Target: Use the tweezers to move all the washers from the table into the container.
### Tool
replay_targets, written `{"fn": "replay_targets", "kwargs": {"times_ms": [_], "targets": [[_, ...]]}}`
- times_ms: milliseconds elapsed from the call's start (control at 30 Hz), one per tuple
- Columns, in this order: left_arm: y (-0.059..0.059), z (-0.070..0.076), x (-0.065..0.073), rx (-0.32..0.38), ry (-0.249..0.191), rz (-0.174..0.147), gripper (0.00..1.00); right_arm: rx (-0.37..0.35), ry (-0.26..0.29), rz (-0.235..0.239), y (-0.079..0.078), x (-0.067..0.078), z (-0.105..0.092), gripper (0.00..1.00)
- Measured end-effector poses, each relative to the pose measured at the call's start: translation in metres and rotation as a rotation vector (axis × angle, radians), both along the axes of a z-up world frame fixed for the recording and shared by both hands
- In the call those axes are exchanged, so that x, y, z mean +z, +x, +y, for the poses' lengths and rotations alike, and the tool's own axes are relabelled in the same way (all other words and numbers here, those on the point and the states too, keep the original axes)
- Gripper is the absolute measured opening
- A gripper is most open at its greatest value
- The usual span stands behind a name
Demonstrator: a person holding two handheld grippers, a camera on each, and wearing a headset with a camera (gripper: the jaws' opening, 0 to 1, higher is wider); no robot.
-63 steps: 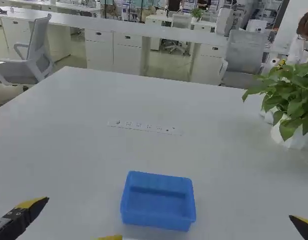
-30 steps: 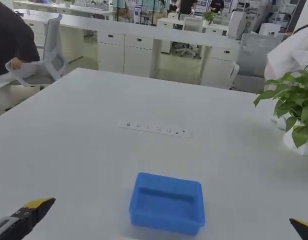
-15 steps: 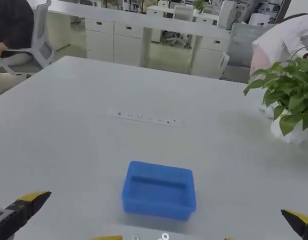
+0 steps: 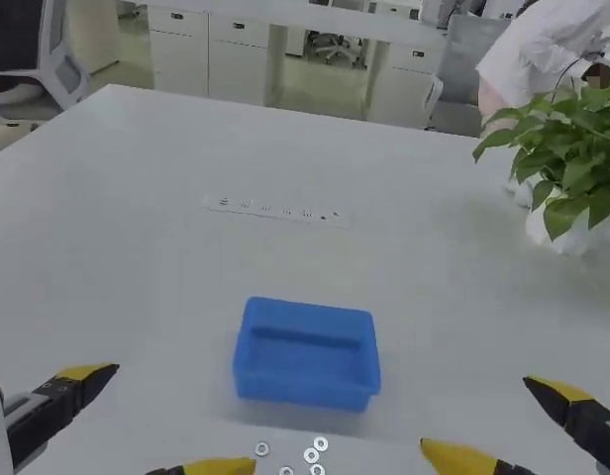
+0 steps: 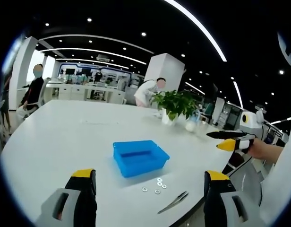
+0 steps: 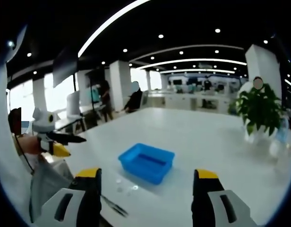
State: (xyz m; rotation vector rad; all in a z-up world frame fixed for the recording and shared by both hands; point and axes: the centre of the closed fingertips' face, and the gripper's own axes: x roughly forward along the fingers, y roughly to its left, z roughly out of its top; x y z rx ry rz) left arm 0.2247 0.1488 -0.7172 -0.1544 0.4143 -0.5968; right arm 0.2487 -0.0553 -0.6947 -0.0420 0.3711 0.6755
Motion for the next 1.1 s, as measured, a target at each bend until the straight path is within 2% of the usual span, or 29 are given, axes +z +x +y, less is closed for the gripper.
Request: {"fn": "replay_targets", "kwargs": {"times_ms": [67,167,200,233,367,400,500,600,667,700,733,767,800,867,933,1000,1100], "targets": [[-0.003,-0.004,-0.006,-0.040,0.017,0.015,0.87,0.017,-0.010,0.013,0.001,-0.006,0.003,0.76],[-0.001,-0.010,-0.017,-0.073,0.036,0.041,0.86,0.056,-0.048,0.042,0.000,-0.016,0.007,0.74],[-0.002,-0.013,-0.019,-0.097,0.031,0.055,0.84,0.077,-0.073,0.051,0.000,-0.021,0.010,0.72],[-0.006,-0.019,-0.024,-0.146,0.018,0.088,0.79,0.100,-0.088,0.059,-0.001,-0.025,0.013,0.71],[-0.011,-0.028,-0.041,-0.246,0.072,0.129,0.56,0.192,-0.114,0.104,-0.005,-0.038,0.025,0.63],[-0.012,-0.031,-0.045,-0.267,0.073,0.139,0.48,0.225,-0.130,0.114,-0.006,-0.043,0.030,0.60],[-0.017,-0.039,-0.056,-0.343,0.102,0.165,0.36,0.315,-0.189,0.154,-0.012,-0.056,0.039,0.53],[-0.021,-0.044,-0.072,-0.393,0.174,0.196,0.32,0.392,-0.226,0.187,-0.018,-0.067,0.048,0.45],[-0.024,-0.046,-0.083,-0.444,0.249,0.212,0.30,0.451,-0.271,0.208,-0.024,-0.076,0.053,0.43],[-0.024,-0.047,-0.087,-0.467,0.279,0.213,0.28,0.482,-0.305,0.217,-0.027,-0.081,0.054,0.41],[-0.026,-0.050,-0.092,-0.501,0.311,0.218,0.26,0.528,-0.363,0.217,-0.031,-0.088,0.054,0.39],[-0.026,-0.051,-0.095,-0.518,0.327,0.216,0.24,0.550,-0.401,0.217,-0.033,-0.093,0.054,0.37],[-0.023,-0.054,-0.097,-0.513,0.317,0.218,0.21,0.585,-0.431,0.241,-0.040,-0.100,0.055,0.34],[-0.022,-0.056,-0.103,-0.517,0.318,0.242,0.19,0.640,-0.462,0.258,-0.047,-0.111,0.059,0.27],[-0.024,-0.055,-0.111,-0.545,0.365,0.260,0.16,0.686,-0.511,0.276,-0.052,-0.121,0.061,0.23],[-0.027,-0.054,-0.121,-0.579,0.438,0.265,0.13,0.718,-0.575,0.275,-0.053,-0.130,0.061,0.21],[-0.030,-0.059,-0.129,-0.598,0.463,0.273,0.12,0.738,-0.607,0.280,-0.054,-0.139,0.063,0.20]]}}
